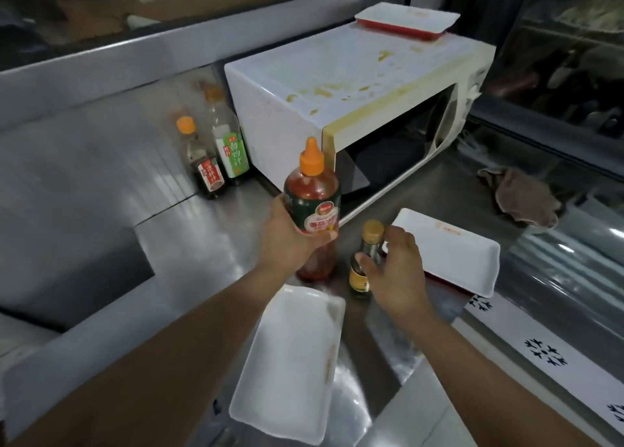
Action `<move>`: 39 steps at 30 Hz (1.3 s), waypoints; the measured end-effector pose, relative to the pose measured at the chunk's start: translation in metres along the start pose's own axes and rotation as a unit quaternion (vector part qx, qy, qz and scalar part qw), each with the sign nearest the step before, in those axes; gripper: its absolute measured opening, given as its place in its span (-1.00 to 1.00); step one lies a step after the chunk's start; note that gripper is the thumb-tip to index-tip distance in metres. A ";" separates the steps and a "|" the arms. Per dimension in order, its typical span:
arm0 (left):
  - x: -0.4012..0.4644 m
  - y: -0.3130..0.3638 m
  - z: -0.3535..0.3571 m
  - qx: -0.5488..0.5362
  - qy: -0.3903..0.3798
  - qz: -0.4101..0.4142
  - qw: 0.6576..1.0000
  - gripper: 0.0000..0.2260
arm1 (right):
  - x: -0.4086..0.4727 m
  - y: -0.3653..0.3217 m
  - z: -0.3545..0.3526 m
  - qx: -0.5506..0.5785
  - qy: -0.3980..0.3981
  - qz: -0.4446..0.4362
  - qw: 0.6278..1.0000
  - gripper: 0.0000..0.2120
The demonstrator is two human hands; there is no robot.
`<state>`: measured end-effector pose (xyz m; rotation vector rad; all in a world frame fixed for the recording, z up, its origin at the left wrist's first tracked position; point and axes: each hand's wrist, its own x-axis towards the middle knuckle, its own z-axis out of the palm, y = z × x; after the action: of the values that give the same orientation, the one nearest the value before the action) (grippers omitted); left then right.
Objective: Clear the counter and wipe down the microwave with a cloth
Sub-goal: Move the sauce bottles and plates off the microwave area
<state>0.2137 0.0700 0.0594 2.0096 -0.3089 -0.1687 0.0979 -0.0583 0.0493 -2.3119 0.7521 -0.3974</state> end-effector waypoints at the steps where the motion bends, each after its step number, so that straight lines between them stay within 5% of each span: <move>1: 0.001 0.000 0.002 -0.007 0.009 -0.001 1.000 -0.21 | 0.003 0.003 0.002 0.004 0.001 -0.005 1.000 -0.64; 4: 0.000 -0.002 0.007 -0.022 0.040 0.000 0.999 -0.25 | 0.008 0.007 0.004 0.019 0.014 -0.025 0.999 -0.78; 9: -0.001 -0.002 0.005 -0.035 0.068 0.004 0.997 -0.26 | 0.012 0.003 0.004 0.017 0.027 -0.052 0.998 -0.66; 18: -0.003 0.016 -0.030 -0.044 0.142 -0.001 0.989 -0.29 | 0.013 -0.009 0.000 -0.001 0.025 -0.066 0.998 -0.81; 39: -0.007 -0.049 -0.229 -0.018 0.268 -0.043 0.962 -0.36 | 0.036 -0.188 0.082 0.092 -0.047 -0.161 0.982 -0.73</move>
<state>0.2724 0.2895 0.1170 1.9476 0.1253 0.3134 0.2408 0.0768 0.1192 -2.2589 0.2796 -0.4763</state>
